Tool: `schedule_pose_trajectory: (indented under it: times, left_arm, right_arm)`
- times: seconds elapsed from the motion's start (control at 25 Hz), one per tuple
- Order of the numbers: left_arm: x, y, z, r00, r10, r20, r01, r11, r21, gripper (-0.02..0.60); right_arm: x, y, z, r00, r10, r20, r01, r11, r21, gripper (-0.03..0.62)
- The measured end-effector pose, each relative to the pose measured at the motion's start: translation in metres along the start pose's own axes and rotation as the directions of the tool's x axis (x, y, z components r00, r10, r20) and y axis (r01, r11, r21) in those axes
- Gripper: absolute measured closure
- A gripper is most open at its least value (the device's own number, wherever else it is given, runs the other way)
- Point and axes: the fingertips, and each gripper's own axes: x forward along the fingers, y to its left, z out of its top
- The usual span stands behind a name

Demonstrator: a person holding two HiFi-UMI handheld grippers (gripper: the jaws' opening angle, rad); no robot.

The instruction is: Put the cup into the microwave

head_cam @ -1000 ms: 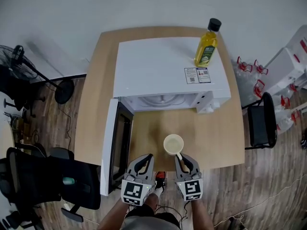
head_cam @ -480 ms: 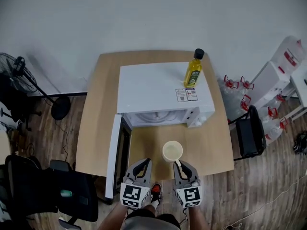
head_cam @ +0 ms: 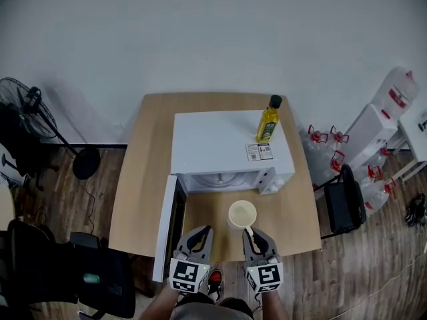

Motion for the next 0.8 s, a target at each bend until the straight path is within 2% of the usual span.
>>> schedule_pose_trajectory:
  times: [0.56,0.8]
  left_arm:
    - [-0.004,0.008,0.027,0.996,0.057,0.063,-0.059,0.998,0.018,0.557]
    - [-0.002,0.01,0.037,0.991,0.111,0.081,-0.112,0.994,0.016,0.557]
  right_arm:
    - [0.005,-0.011,0.026,0.998,0.018,0.058,-0.016,0.999,-0.032,0.548]
    - [0.013,-0.02,0.033,0.995,0.061,0.081,-0.058,0.997,-0.041,0.548]
